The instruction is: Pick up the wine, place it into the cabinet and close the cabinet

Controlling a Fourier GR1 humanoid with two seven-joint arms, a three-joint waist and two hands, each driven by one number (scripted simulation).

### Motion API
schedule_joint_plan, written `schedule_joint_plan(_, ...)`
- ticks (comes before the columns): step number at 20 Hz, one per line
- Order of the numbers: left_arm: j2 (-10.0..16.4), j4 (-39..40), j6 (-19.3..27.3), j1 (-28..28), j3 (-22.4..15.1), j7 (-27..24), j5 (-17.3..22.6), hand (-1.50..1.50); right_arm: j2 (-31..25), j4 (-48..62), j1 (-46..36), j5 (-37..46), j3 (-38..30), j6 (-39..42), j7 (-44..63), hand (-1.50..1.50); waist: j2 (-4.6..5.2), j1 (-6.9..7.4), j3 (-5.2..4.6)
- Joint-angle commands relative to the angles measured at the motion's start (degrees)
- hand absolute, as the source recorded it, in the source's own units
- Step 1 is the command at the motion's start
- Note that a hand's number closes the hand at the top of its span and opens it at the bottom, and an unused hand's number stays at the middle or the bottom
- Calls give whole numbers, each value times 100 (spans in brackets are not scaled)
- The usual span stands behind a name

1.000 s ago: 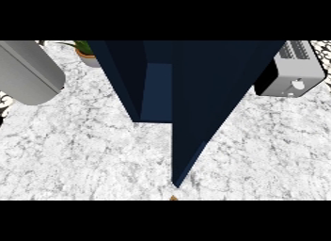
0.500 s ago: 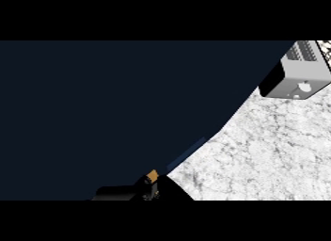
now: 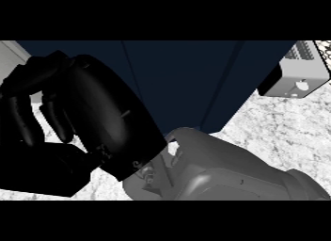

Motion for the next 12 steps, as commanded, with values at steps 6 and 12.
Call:
schedule_joint_plan(6,-271,12,234,-282,55,218,-244,-150,70,2283,-970,-229,-978,658,-1005,150,-3,-89,7)
schedule_joint_plan(12,-271,571,-299,-422,366,243,-145,-150,-202,2751,-858,-355,-1465,1257,-1452,150,-6,-177,7)
